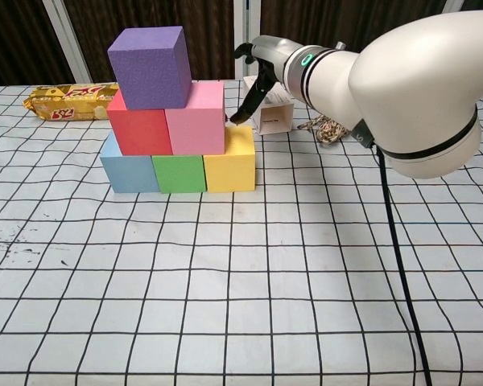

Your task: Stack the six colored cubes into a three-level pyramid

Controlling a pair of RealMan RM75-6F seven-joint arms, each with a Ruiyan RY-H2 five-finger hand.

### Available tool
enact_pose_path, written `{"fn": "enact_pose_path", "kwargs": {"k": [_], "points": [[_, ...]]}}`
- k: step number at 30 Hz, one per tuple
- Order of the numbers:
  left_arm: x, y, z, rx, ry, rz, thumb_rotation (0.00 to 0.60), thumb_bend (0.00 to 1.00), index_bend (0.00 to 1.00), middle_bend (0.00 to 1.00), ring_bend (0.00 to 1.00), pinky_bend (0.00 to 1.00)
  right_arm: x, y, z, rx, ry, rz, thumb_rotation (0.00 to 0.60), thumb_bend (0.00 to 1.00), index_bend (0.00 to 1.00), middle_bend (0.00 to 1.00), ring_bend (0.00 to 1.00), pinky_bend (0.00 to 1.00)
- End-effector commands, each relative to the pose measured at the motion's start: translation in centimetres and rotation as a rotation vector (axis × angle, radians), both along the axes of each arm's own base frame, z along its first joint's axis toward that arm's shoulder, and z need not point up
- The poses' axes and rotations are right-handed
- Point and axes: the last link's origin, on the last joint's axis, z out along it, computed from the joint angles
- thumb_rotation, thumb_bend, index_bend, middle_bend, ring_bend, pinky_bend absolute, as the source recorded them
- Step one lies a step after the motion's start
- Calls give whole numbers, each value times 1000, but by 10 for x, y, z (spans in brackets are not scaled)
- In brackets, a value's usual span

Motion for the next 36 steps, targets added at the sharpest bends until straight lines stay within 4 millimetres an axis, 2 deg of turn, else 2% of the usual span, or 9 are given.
{"fn": "enact_pose_path", "kwargs": {"k": [1, 6, 12, 16, 19, 22, 28, 32, 36], "points": [[0, 0, 0, 1, 0, -1, 600, 0, 49, 148, 47, 20, -4, 0, 7, -7, -3, -5, 600, 105, 0, 14, 0, 0], [1, 1, 0, 0, 1, -1, 600, 0, 49, 148, 46, 20, -11, 0, 33, -31, -50, -13, 600, 105, 0, 13, 0, 0], [1, 2, 5, 20, 5, 2, 600, 0, 49, 148, 46, 20, -33, 14, 92, -53, -108, 13, 600, 123, 0, 4, 0, 0], [3, 4, 11, 38, 18, -4, 600, 0, 49, 148, 47, 20, -67, 46, 134, -91, -45, 78, 600, 139, 0, 1, 0, 0], [7, 5, 15, 54, 31, -10, 600, 0, 50, 148, 47, 20, -101, 77, 158, -135, 91, 131, 600, 141, 0, 0, 0, 0], [11, 7, 19, 67, 48, -17, 600, 0, 50, 148, 47, 20, -132, 111, 173, -189, 183, 153, 600, 141, 0, 0, 0, 0], [19, 5, 26, 79, 85, -23, 600, 0, 51, 148, 47, 20, -185, 176, 189, -254, 239, 144, 600, 141, 0, 0, 0, 0], [22, 2, 31, 94, 148, -23, 600, 0, 51, 147, 46, 20, -221, 207, 195, -307, 348, 138, 600, 135, 0, 0, 0, 0], [24, -3, 37, 147, 204, -7, 600, 0, 51, 136, 44, 21, -248, 231, 191, -314, 401, 99, 600, 131, 0, 0, 0, 0]]}}
